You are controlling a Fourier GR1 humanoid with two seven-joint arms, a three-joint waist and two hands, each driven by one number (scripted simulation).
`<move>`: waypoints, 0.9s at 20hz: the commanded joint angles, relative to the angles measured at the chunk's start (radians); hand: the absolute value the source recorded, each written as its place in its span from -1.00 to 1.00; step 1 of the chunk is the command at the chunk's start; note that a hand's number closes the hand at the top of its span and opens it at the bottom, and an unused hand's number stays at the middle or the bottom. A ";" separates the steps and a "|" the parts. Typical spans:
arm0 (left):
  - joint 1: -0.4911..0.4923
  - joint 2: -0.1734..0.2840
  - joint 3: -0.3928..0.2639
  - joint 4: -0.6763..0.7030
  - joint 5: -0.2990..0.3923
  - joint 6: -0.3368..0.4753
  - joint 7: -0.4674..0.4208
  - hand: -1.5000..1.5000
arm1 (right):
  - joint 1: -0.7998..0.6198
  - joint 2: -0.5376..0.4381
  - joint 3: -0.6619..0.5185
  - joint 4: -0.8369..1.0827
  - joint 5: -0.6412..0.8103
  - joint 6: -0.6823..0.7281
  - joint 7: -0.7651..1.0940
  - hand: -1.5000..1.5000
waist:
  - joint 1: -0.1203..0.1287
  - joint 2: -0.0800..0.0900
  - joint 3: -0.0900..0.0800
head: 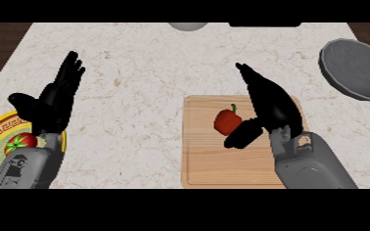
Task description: Pick the bell pepper from the cutting board and place it in the pan
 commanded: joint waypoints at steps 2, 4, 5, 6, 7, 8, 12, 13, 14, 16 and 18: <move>0.007 -0.030 -0.004 0.000 -0.041 0.002 0.002 0.00 | -0.002 0.050 0.009 0.053 0.036 0.063 0.053 -1.00 | -0.001 0.000 0.000; 0.075 0.000 0.018 -0.152 -0.020 0.003 0.068 0.00 | 0.003 0.049 -0.002 0.054 0.042 0.072 0.052 -1.00 | 0.005 -0.002 0.000; -0.033 -0.027 0.024 0.013 -0.033 -0.012 0.024 0.00 | -0.054 0.088 0.006 0.090 0.056 0.083 0.080 -1.00 | -0.002 0.001 0.000; -0.006 0.005 0.034 -0.034 -0.021 -0.026 0.037 0.00 | -0.042 0.043 -0.003 0.129 0.042 0.111 0.052 -1.00 | 0.002 0.001 0.000; 0.006 -0.037 0.007 -0.022 -0.044 0.002 0.012 0.00 | -0.027 0.038 0.025 0.129 0.061 0.118 0.052 -1.00 | 0.000 0.000 0.000; -0.015 -0.018 0.029 -0.007 -0.035 -0.007 0.023 0.00 | -0.035 0.043 0.039 0.111 0.071 0.140 0.103 -1.00 | -0.002 0.000 0.000; 0.007 -0.049 0.026 0.037 -0.055 -0.013 -0.048 0.00 | -0.035 0.030 0.010 0.175 0.067 0.165 0.059 -1.00 | -0.003 0.001 0.000; 0.001 -0.037 0.022 -0.007 -0.042 -0.026 -0.001 0.00 | -0.061 0.058 0.028 0.112 0.052 0.223 0.163 -1.00 | -0.004 -0.002 0.000; -0.008 -0.040 0.033 0.023 -0.033 -0.034 0.004 0.00 | -0.006 0.035 0.039 0.128 0.078 0.190 0.102 -1.00 | -0.006 -0.001 0.000; -0.045 -0.022 0.050 0.014 -0.035 -0.031 0.043 0.00 | -0.072 0.075 0.016 0.190 0.076 0.213 0.144 -1.00 | -0.002 0.000 0.000; -0.027 -0.048 0.053 0.054 -0.058 -0.028 -0.029 0.00 | -0.006 0.070 0.014 0.200 0.096 0.176 0.065 -1.00 | -0.004 0.000 0.000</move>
